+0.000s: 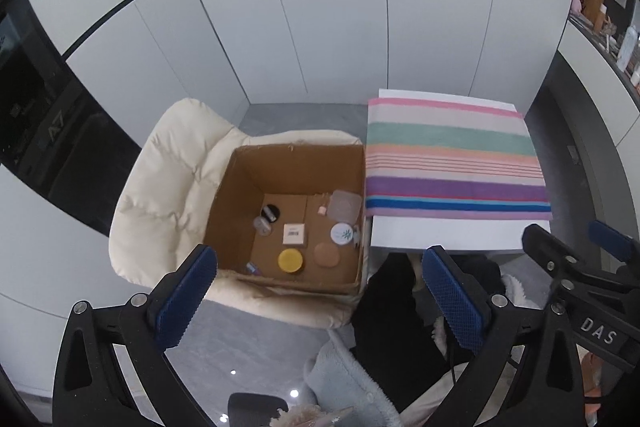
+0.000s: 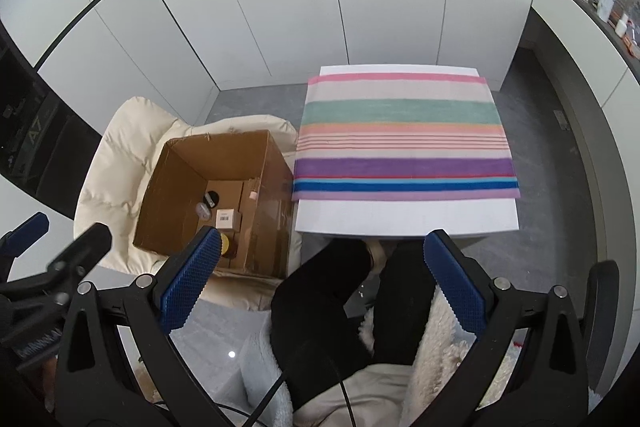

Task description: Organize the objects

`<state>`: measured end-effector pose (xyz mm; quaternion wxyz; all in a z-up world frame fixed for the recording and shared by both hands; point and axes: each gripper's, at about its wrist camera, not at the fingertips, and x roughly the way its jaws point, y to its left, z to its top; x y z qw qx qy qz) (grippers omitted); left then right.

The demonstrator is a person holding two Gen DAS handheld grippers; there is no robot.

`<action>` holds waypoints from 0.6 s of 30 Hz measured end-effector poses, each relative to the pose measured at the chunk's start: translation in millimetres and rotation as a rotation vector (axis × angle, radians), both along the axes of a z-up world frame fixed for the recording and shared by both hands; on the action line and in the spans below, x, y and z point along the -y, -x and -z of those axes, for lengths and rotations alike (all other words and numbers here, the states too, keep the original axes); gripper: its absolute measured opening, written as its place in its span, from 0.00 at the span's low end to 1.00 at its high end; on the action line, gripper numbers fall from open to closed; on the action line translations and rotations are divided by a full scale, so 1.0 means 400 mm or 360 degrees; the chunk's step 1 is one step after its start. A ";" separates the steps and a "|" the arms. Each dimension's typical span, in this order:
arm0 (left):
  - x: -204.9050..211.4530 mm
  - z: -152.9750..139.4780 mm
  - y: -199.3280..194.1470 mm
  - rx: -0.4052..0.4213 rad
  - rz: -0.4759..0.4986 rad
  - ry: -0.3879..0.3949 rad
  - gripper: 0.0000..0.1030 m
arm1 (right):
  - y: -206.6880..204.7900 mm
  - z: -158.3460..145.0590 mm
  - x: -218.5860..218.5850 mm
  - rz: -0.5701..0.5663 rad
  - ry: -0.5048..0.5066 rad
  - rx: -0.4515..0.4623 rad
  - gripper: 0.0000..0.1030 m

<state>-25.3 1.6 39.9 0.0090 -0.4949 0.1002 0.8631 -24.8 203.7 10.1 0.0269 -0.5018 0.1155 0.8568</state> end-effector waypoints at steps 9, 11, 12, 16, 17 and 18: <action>0.056 -0.021 -0.023 -0.0031 -0.0060 -0.0050 1.00 | -0.050 -0.038 0.043 -0.0053 -0.0089 -0.0091 1.00; 0.059 -0.023 -0.026 -0.0034 -0.0065 -0.0050 1.00 | -0.053 -0.041 0.055 -0.0067 -0.0104 -0.0099 1.00; 0.059 -0.023 -0.026 -0.0033 -0.0063 -0.0048 1.00 | -0.053 -0.042 0.059 -0.0074 -0.0108 -0.0100 1.00; 0.052 -0.020 -0.029 -0.0030 -0.0043 -0.0034 1.00 | -0.053 -0.044 0.066 -0.0073 -0.0111 -0.0100 1.00; 0.049 -0.019 -0.029 -0.0027 -0.0034 -0.0030 1.00 | -0.051 -0.043 0.066 -0.0067 -0.0111 -0.0096 1.00; 0.045 -0.018 -0.030 -0.0027 -0.0029 -0.0023 1.00 | -0.051 -0.043 0.067 -0.0062 -0.0106 -0.0094 1.00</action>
